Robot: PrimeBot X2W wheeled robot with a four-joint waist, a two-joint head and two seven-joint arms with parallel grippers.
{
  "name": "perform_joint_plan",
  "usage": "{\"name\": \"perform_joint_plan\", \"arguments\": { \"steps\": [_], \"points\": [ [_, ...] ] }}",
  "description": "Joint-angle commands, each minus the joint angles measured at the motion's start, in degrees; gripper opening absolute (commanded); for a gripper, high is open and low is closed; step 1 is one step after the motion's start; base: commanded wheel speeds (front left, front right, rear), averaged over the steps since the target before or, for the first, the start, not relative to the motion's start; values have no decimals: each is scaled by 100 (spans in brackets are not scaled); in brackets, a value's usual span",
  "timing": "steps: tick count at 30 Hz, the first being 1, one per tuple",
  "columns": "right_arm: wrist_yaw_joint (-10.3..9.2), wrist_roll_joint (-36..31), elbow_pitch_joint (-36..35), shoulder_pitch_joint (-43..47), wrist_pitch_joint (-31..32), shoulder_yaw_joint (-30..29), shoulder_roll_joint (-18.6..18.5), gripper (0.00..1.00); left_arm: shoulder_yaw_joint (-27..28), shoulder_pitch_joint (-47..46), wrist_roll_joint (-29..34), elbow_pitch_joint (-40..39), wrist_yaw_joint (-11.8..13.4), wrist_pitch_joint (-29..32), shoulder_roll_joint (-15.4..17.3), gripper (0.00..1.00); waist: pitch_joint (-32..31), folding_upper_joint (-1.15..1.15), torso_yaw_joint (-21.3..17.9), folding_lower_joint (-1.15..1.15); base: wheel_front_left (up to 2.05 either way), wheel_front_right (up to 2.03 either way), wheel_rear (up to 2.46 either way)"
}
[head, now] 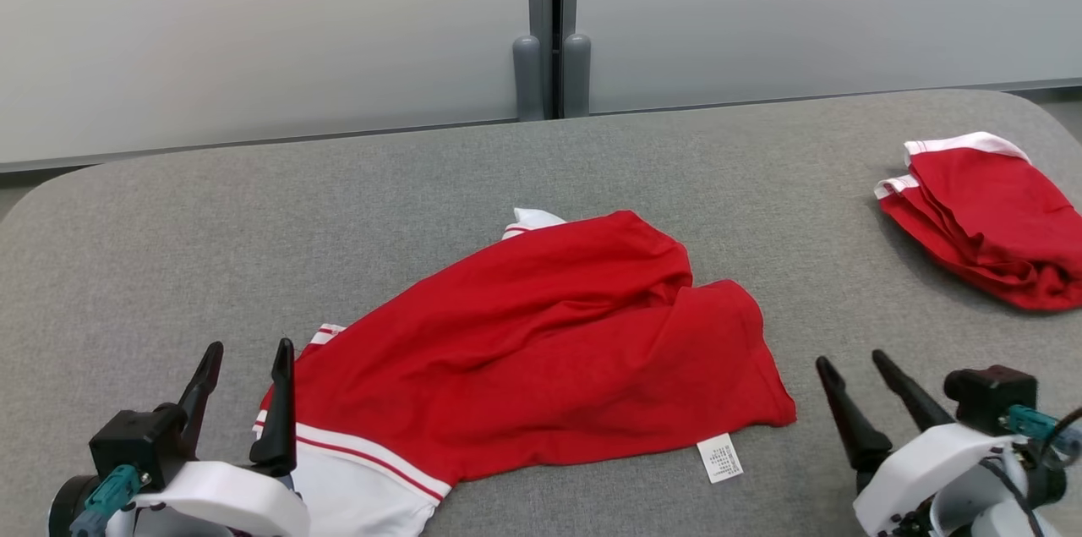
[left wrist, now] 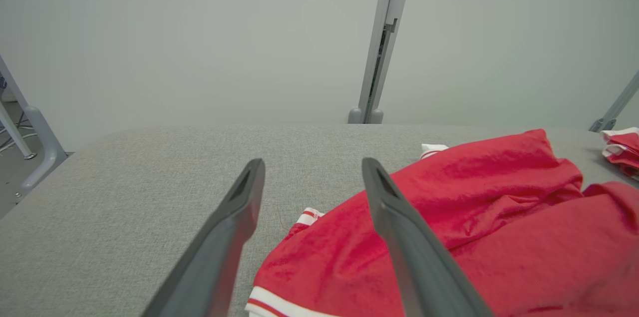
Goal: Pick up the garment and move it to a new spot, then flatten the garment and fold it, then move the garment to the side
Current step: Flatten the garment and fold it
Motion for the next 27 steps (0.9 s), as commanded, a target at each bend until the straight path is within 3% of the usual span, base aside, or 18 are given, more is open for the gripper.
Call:
{"name": "perform_joint_plan", "arguments": {
  "steps": [1, 15, 16, 17, 18, 19, 20, 21, 27],
  "points": [
    [2, 126, 55, -103, 54, 82, -23, 100, -5, -132, -22, 26, -11, -43, 1, 100, 23, 0, 22, 0, 0, 0, 0],
    [1, 801, 1423, -676, 536, 846, 229, 100, -112, -284, -87, 271, -77, -162, -64, 100, 55, 0, 270, 0, 0, 0, 0],
    [1, 829, 1471, -705, 526, 877, 229, 92, -122, -282, -87, 275, -72, -174, -71, 100, 58, 0, 273, 0, 0, 0, 0],
    [1, 862, 1509, -729, 508, 913, 226, 56, -122, -279, -91, 280, -65, -177, -75, 100, 59, 0, 271, 0, 0, 0, 0],
    [1, 903, 1535, -742, 494, 947, 221, 42, -116, -281, -101, 285, -59, -185, -71, 100, 62, 0, 264, 0, 0, 0, 0],
    [1, 942, 1553, -758, 487, 984, 205, 35, -108, -283, -105, 291, -54, -191, -68, 100, 69, 0, 252, 0, 0, 0, 0],
    [1, 971, 1557, -793, 453, 1003, 176, 11, -98, -289, -118, 295, -49, -196, -64, 100, 76, 0, 237, 0, 0, 0, 0],
    [1, 1006, 1557, -824, 422, 1027, 158, 0, -93, -296, -126, 297, -46, -212, -62, 100, 83, 0, 219, 0, 0, 0, 0],
    [1, 1273, 1495, -871, 348, 1213, 46, 0, -121, -340, -135, 317, -56, -218, -39, 100, 122, 0, 104, 0, 0, 0, 0]
  ]
}}
